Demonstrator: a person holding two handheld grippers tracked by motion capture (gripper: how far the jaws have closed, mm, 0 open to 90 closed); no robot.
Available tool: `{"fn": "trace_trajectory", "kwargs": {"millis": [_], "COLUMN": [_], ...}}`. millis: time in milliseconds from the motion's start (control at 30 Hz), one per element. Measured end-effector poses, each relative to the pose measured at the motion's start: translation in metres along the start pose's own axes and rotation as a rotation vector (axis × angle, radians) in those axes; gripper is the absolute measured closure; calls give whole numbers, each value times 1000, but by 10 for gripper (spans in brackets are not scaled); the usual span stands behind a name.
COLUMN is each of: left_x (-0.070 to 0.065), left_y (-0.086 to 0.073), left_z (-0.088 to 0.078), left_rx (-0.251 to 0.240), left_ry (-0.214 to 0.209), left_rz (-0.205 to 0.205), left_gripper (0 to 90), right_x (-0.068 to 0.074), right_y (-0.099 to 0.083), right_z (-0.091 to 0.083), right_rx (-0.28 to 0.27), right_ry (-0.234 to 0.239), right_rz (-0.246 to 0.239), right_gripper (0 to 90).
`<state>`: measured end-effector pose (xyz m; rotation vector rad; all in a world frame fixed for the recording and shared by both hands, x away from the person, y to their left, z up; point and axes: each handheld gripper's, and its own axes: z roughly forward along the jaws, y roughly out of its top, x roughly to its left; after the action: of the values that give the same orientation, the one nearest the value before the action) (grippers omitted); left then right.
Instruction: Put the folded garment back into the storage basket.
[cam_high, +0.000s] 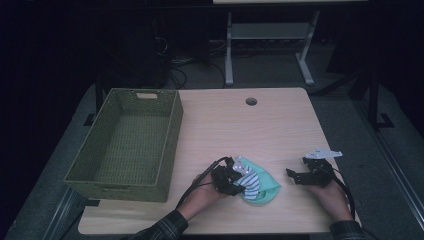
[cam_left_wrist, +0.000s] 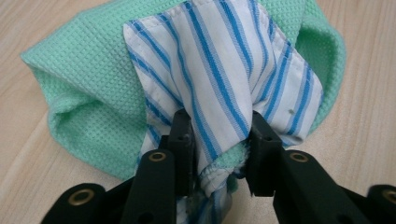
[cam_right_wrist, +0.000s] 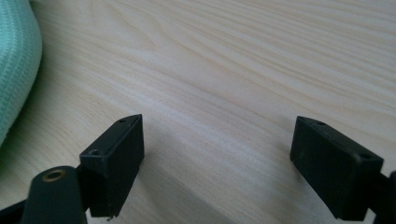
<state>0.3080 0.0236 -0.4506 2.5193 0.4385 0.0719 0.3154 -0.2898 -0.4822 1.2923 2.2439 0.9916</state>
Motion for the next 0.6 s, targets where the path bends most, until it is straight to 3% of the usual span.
{"fn": "trace_trajectory", "kwargs": {"millis": [200, 333, 600], "left_x": [5, 7, 11], "left_y": [1, 3, 7], "left_z": [-5, -12, -30], "left_rx": [-5, -36, -55], "left_ry": [-27, -36, -56], "left_rz": [-24, -49, -50], "left_gripper": [703, 707, 709], "right_x": [0, 0, 0], "right_y": [0, 0, 0], "right_z": [0, 0, 0], "right_rx": [0, 1, 1], "right_ry": [-3, -3, -3], "right_rz": [0, -1, 0], "right_gripper": [162, 162, 162]}}
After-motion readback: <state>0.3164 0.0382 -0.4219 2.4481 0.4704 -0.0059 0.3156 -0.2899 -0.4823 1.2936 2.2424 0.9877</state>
